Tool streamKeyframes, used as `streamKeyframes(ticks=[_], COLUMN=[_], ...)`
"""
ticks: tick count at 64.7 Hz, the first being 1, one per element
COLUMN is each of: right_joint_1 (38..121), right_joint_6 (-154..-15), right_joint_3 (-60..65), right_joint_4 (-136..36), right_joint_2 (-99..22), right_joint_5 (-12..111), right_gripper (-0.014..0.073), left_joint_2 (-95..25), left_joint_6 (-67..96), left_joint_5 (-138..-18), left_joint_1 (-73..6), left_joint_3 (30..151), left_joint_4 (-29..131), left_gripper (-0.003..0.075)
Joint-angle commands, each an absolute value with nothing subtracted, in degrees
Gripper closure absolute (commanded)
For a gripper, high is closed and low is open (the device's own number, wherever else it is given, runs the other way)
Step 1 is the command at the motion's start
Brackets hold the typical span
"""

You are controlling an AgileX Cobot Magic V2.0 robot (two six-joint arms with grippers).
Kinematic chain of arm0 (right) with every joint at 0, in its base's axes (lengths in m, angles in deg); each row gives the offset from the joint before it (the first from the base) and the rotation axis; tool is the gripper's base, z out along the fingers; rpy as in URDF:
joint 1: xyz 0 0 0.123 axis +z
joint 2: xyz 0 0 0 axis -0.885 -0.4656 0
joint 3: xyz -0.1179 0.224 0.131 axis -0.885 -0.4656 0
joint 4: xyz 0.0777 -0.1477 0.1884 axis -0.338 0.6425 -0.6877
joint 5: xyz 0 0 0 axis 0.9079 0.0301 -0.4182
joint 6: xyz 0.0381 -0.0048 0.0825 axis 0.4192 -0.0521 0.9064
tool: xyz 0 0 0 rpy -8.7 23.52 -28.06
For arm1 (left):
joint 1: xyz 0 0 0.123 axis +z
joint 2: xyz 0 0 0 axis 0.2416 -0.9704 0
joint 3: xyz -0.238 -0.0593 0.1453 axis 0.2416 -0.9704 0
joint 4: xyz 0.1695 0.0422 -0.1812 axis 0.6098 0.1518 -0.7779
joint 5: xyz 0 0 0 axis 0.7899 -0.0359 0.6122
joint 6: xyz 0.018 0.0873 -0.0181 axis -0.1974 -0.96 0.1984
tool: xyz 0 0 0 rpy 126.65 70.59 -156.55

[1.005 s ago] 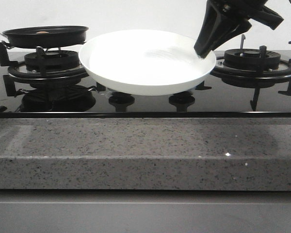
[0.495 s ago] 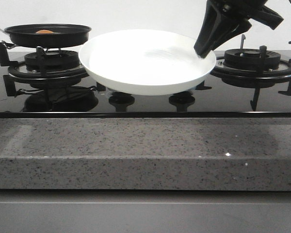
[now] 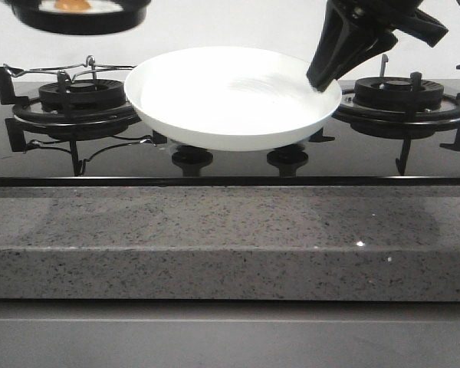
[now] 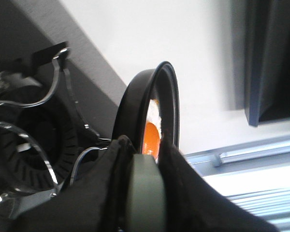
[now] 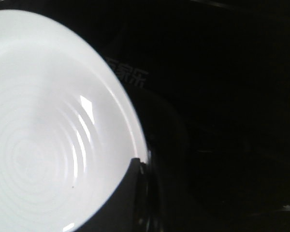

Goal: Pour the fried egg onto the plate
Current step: 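Lift and tilt the pan with the left gripper, sliding the egg onto the plate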

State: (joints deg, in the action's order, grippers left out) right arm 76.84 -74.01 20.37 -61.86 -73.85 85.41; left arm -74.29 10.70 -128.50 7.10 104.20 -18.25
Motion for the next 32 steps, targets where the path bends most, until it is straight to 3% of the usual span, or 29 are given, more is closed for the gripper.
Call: streamKeyframes(ticks=[1,18,32], right_joint_1=[76.8,76.8,76.8], right_joint_6=[-74.4,-74.4,-74.4], right_joint_3=[21.6,21.6,21.6], right_joint_4=[-63.5,-63.5,-63.5], right_joint_2=[-71.7,-71.7,-71.7], right_joint_5=[83.0,83.0,83.0], right_gripper=[0.0651,0.0651,0.0651], left_joint_2=[-66.9,-52.2,-44.8], left_joint_6=[8.5,8.4,8.4], left_joint_5=[-130.7,-114.0,-109.5], left_joint_1=[6.7,1.5,-7.1], left_joint_3=[106.0,106.0,106.0], left_joint_4=[-21.2,-1.4,3.5], left_gripper=[0.0740,0.0739,0.0739])
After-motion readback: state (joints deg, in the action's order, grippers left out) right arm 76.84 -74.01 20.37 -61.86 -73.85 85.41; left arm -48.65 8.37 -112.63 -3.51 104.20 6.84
